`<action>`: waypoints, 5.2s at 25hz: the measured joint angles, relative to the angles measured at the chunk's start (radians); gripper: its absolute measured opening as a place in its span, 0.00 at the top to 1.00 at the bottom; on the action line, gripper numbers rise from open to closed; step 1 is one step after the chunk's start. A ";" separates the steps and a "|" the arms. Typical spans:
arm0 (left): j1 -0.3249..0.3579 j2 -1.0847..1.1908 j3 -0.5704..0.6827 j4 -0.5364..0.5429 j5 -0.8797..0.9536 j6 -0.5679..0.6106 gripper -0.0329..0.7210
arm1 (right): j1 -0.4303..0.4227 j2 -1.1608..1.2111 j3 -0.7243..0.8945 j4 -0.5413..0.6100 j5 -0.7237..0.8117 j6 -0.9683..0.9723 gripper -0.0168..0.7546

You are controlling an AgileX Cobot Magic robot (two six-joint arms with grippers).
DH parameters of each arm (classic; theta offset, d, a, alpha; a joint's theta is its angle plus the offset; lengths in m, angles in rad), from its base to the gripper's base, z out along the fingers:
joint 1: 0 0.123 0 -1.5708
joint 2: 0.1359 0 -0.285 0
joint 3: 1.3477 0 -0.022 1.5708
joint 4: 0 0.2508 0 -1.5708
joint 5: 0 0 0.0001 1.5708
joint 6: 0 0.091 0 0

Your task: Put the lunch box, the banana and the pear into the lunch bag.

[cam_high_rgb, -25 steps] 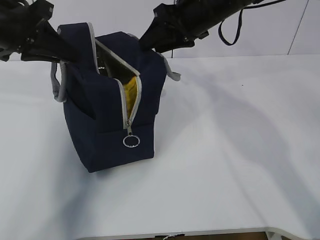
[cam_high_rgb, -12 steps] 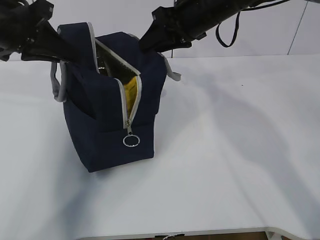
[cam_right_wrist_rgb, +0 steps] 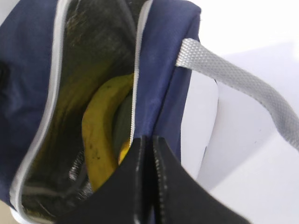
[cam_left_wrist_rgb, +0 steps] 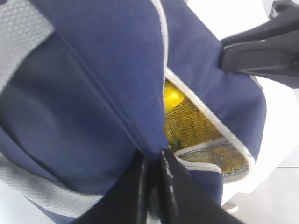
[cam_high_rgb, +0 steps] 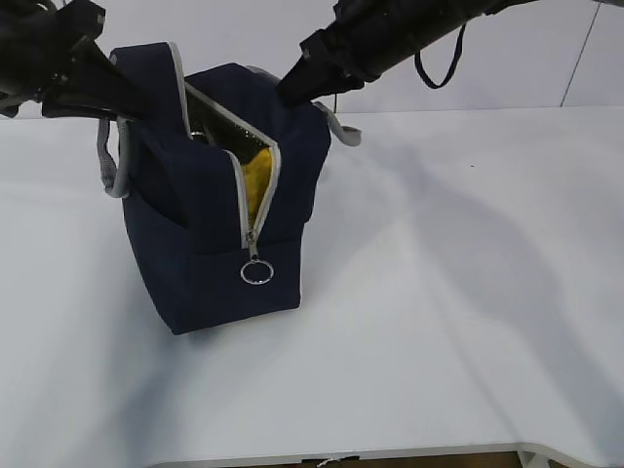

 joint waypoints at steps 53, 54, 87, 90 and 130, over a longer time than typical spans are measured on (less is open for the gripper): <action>-0.369 0.032 0.000 -0.109 -0.110 0.394 0.96 | 0.002 -0.654 0.766 -0.240 -0.433 0.201 0.95; -0.383 0.032 0.000 -0.104 -0.114 0.398 0.96 | 0.002 -0.664 0.782 -0.230 -0.441 0.199 0.95; -0.434 0.069 0.000 0.060 -0.225 0.448 0.96 | 0.004 -0.746 0.944 -0.002 -0.639 0.068 0.95; -0.434 0.069 0.000 0.060 -0.245 0.448 0.96 | 0.004 -0.728 0.944 0.000 -0.607 0.054 0.95; -0.434 0.071 0.000 0.068 -0.251 0.449 0.96 | 0.004 -0.808 0.896 0.027 -0.538 -0.081 0.50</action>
